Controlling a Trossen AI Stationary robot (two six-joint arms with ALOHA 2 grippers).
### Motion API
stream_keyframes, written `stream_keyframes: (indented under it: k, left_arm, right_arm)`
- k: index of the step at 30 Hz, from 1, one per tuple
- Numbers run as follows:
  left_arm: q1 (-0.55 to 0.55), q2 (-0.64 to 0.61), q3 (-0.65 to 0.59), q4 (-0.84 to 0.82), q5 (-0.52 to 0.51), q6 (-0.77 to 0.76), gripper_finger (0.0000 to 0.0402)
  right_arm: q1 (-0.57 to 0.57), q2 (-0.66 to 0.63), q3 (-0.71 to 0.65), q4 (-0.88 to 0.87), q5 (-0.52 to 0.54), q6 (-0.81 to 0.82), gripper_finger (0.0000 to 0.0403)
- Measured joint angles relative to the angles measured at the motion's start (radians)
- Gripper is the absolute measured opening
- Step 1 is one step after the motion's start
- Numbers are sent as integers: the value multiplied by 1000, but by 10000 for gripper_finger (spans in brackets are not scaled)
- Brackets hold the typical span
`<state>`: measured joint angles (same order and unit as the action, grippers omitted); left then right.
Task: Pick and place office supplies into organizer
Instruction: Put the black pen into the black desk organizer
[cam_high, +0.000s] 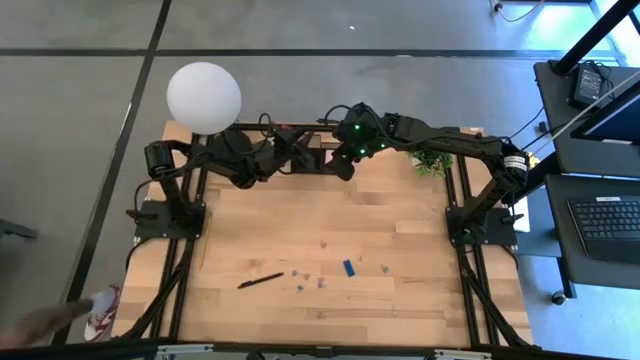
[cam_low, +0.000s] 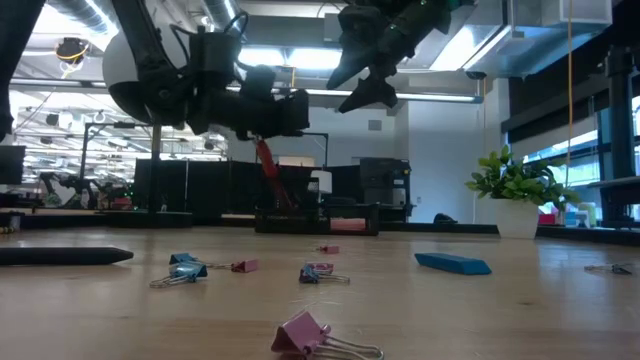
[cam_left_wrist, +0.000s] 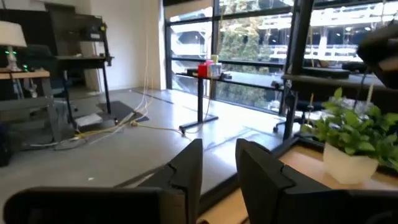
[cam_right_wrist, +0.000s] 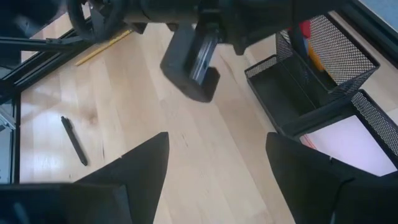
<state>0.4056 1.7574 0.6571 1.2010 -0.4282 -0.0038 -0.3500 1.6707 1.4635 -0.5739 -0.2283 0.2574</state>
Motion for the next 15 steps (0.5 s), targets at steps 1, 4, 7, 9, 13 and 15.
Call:
stream_keyframes:
  k: [1,4,7,9,13,15]
  left_arm:
    - [0,-8,0,-2,0,1,97]
    - [-5,-39,0,4,20,26,107]
    - [-25,-89,0,2,60,75,114]
    - [-45,-130,0,2,84,129,117]
    - [-100,-217,0,-12,128,266,120]
    - [-128,-269,0,-58,159,313,120]
  right_arm:
    - [0,0,0,0,0,-1,272]
    - [0,0,0,-3,0,-3,272]
    - [0,0,0,-34,2,-24,272]
    - [0,0,0,-57,3,-28,272]
    - [0,0,0,-67,2,-30,272]
    - [0,0,0,-68,2,-31,272]
